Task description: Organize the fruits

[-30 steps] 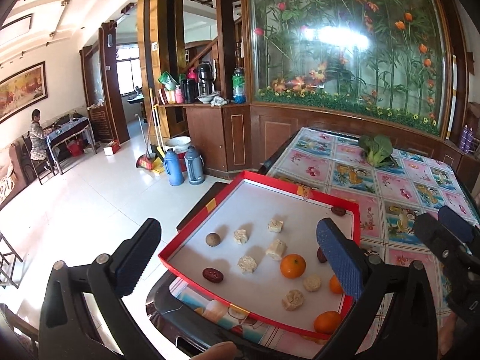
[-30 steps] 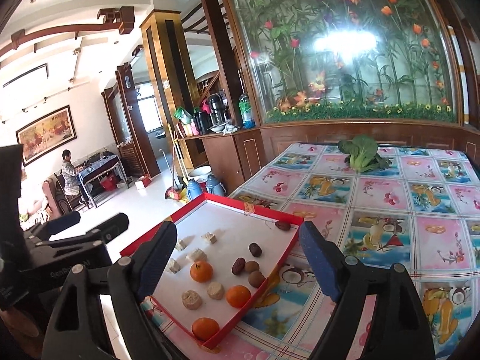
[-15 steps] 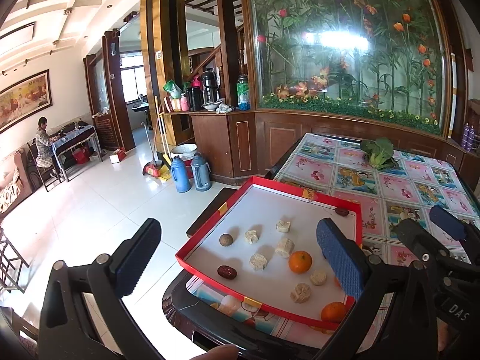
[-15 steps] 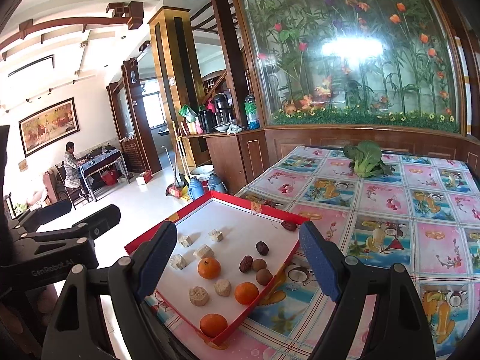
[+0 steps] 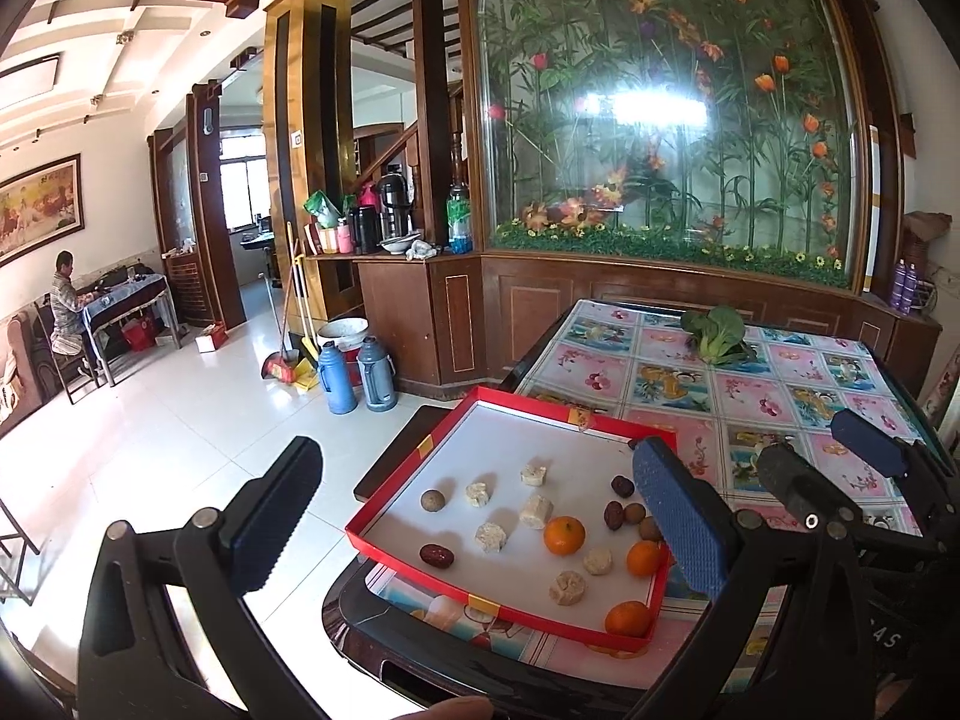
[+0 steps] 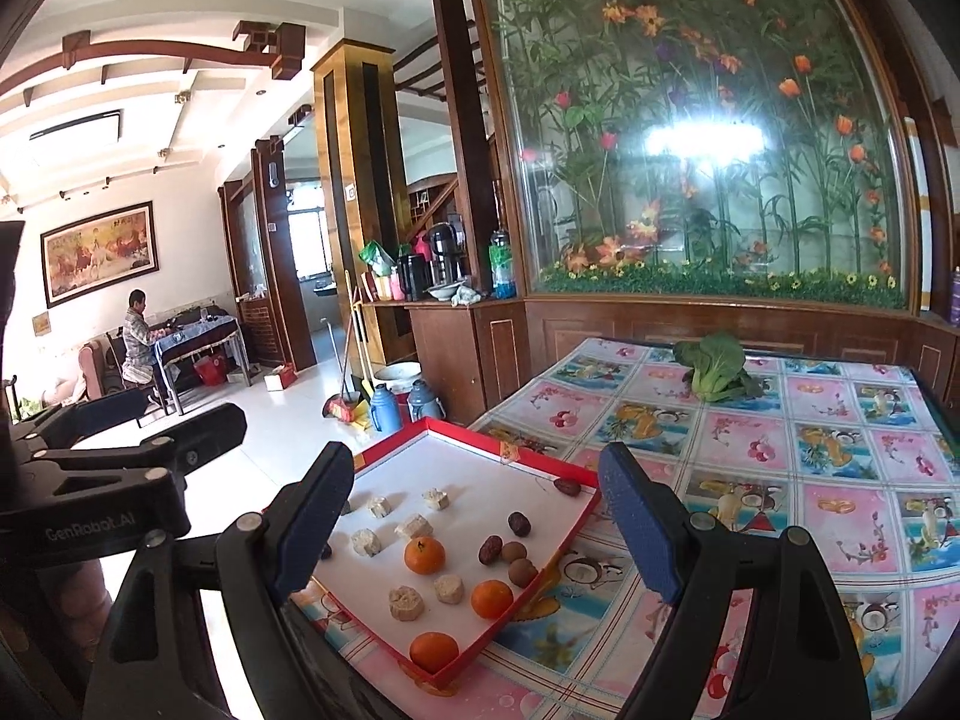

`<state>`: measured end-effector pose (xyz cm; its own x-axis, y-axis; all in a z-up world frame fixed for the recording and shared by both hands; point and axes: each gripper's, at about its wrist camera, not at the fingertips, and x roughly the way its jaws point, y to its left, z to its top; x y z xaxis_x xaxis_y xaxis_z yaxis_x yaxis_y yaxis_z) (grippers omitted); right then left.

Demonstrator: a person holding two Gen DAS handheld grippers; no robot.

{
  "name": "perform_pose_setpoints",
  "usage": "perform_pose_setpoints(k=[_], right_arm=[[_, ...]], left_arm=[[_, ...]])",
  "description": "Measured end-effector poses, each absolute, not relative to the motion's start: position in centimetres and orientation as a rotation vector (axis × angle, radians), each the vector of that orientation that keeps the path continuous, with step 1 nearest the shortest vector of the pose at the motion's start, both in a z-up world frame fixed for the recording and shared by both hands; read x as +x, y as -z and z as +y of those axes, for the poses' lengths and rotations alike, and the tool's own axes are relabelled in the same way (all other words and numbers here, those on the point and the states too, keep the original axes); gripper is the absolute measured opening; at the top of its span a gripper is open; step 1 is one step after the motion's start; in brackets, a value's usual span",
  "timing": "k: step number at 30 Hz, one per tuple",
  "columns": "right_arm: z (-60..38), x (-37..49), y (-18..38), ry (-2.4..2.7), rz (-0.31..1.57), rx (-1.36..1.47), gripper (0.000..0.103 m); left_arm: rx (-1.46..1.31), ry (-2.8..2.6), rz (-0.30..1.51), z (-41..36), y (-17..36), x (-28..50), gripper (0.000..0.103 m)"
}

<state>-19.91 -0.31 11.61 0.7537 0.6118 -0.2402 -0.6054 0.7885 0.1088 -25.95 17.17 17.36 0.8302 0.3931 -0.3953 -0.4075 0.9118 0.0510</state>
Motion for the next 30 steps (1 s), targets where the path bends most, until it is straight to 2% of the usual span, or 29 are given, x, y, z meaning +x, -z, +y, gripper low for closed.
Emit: perform_pose_setpoints(k=[30], right_arm=[[1.3, -21.6, -12.2, -0.682, 0.208, -0.053, 0.084]], left_arm=[[-0.102, -0.457, 0.361, 19.2, -18.1, -27.9, 0.103]])
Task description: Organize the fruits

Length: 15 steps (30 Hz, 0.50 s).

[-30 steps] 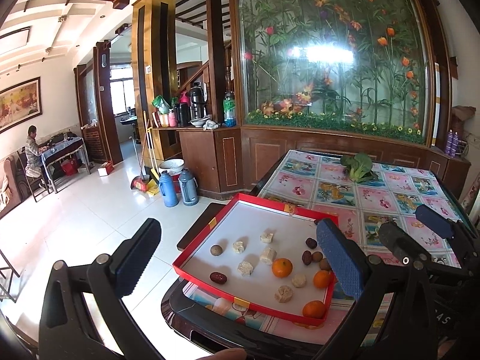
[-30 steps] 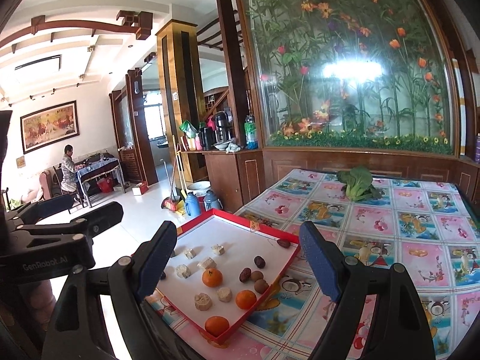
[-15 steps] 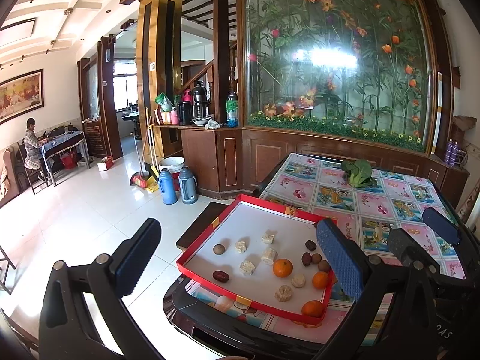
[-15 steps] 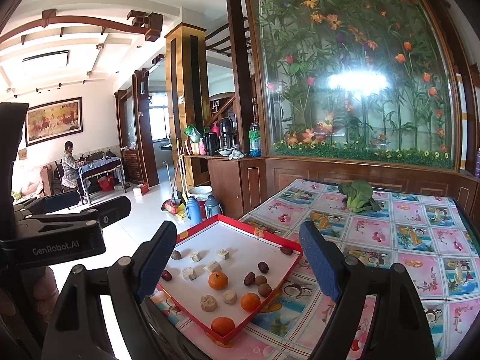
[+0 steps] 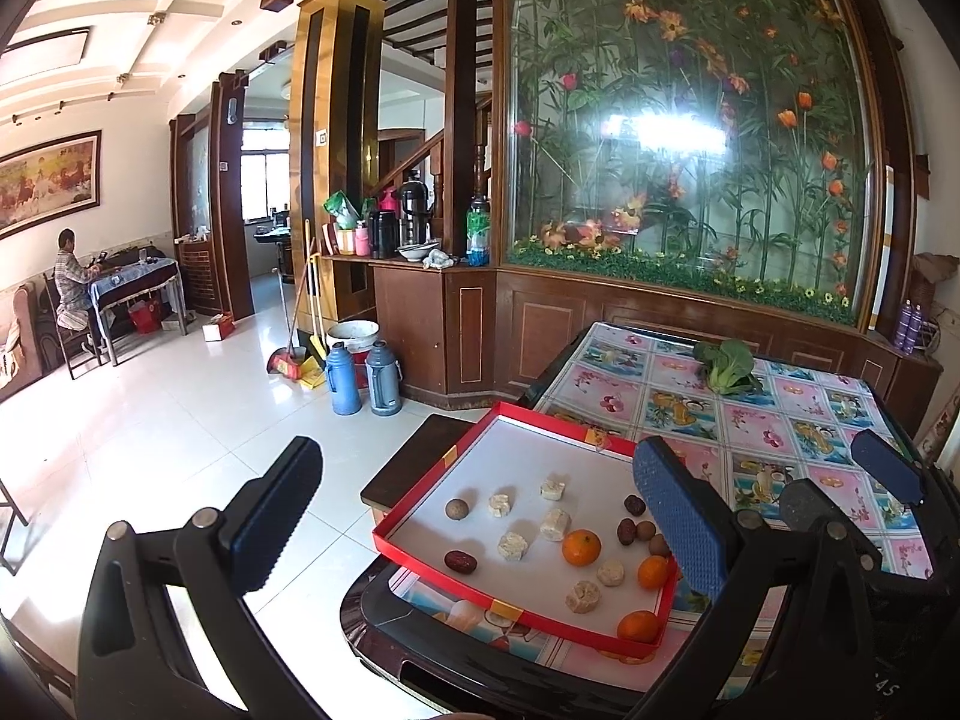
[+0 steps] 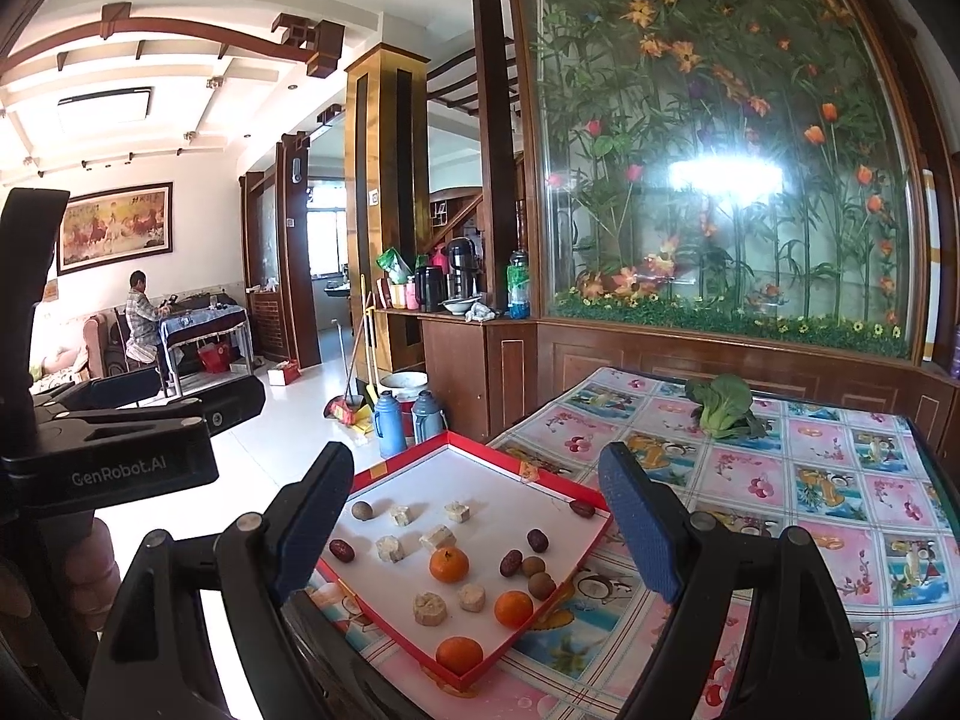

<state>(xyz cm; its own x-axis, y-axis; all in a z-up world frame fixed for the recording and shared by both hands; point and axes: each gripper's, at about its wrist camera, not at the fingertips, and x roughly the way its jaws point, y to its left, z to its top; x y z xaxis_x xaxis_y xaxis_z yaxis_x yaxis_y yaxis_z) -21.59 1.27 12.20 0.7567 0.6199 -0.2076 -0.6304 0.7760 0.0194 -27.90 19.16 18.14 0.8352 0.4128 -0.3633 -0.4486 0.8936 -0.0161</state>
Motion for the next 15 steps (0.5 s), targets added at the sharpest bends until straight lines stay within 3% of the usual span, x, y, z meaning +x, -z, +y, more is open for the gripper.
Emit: perform_pose_setpoints(k=[15], right_arm=[[2.5, -21.8, -12.0, -0.691, 0.214, -0.087, 0.084]], left_arm=[[-0.126, -0.477, 0.365, 20.5, -17.4, -27.9, 0.103]])
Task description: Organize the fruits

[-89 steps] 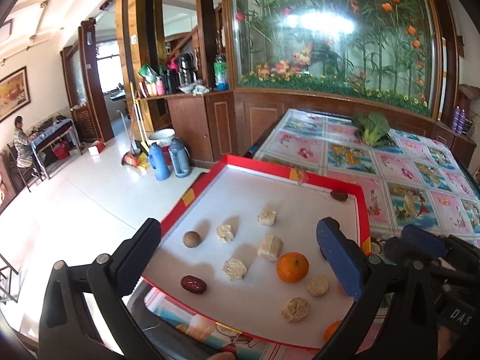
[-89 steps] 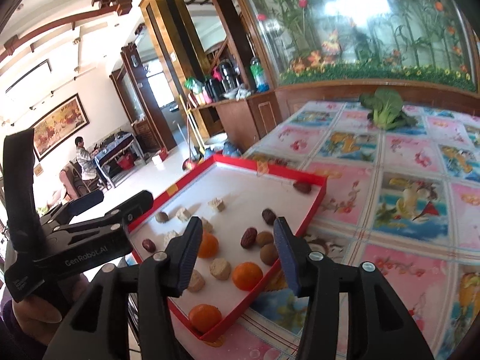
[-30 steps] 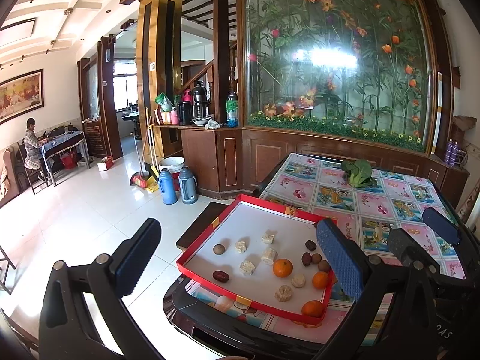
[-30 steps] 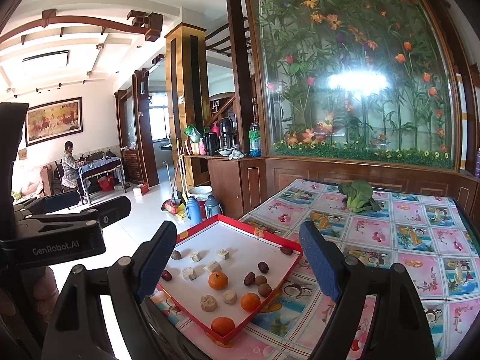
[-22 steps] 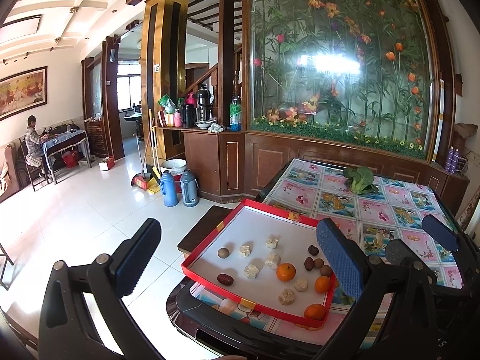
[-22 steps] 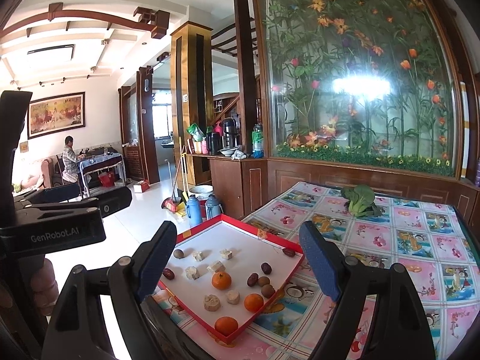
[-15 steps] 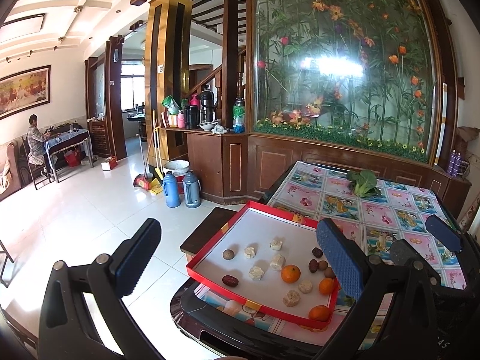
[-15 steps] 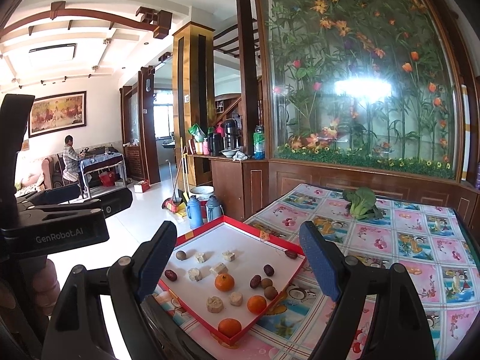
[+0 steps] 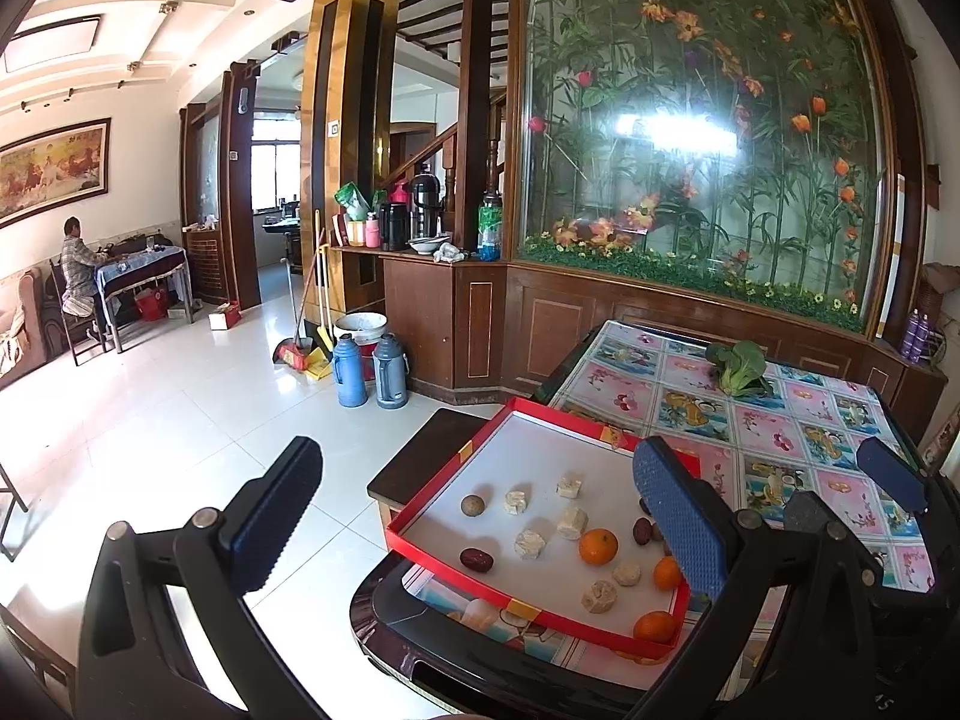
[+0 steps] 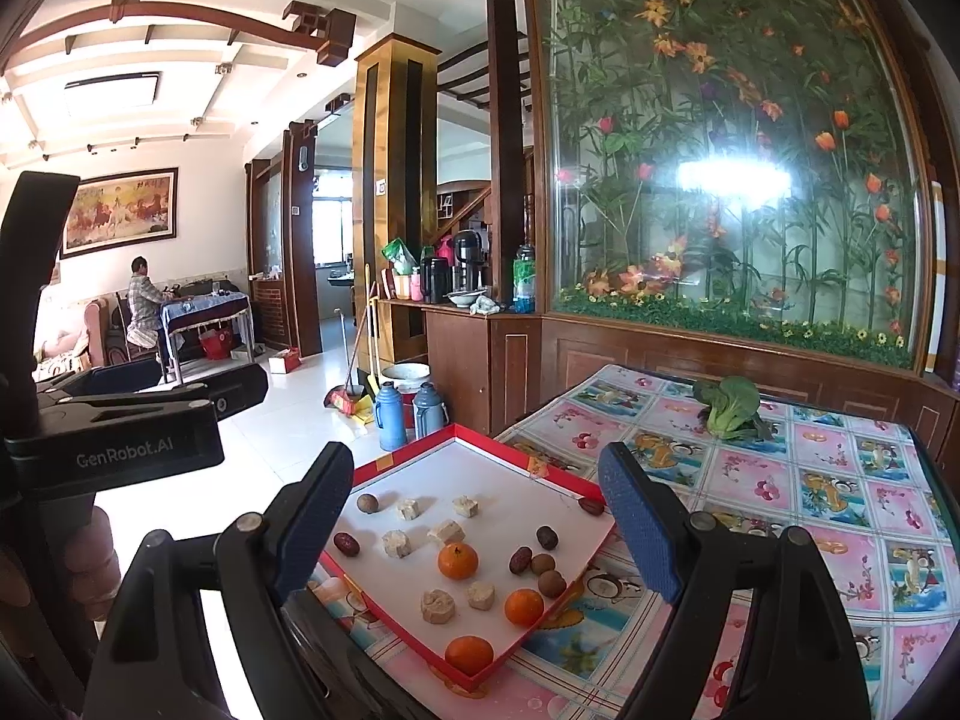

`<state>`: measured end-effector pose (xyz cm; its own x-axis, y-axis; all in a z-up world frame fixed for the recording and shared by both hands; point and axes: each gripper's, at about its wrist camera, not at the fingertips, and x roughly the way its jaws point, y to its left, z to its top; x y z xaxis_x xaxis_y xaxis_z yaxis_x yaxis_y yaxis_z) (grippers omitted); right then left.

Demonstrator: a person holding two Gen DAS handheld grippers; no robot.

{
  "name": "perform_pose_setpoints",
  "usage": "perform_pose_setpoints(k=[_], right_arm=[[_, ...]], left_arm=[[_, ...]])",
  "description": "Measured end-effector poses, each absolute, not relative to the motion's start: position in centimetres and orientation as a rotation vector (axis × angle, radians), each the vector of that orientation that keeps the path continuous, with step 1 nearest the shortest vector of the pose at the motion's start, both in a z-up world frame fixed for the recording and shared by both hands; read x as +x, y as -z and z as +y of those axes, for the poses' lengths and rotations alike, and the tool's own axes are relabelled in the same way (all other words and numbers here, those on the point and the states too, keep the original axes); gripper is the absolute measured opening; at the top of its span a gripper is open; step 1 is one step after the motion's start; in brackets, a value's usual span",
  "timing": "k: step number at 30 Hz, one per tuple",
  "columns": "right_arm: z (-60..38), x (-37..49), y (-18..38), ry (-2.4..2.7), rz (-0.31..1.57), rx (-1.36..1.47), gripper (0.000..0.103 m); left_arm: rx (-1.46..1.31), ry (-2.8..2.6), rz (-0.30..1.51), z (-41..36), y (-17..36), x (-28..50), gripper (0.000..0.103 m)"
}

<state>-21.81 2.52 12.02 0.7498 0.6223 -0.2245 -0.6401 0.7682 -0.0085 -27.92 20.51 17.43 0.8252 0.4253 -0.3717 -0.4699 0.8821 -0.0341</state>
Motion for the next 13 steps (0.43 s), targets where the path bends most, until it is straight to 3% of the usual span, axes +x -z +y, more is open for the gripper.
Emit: perform_pose_setpoints(k=[13], right_arm=[[3.08, -21.4, -11.61, -0.689, 0.225, -0.092, 0.084]], left_arm=[[-0.116, -0.495, 0.363, 20.93, -16.95, -26.96, 0.103]])
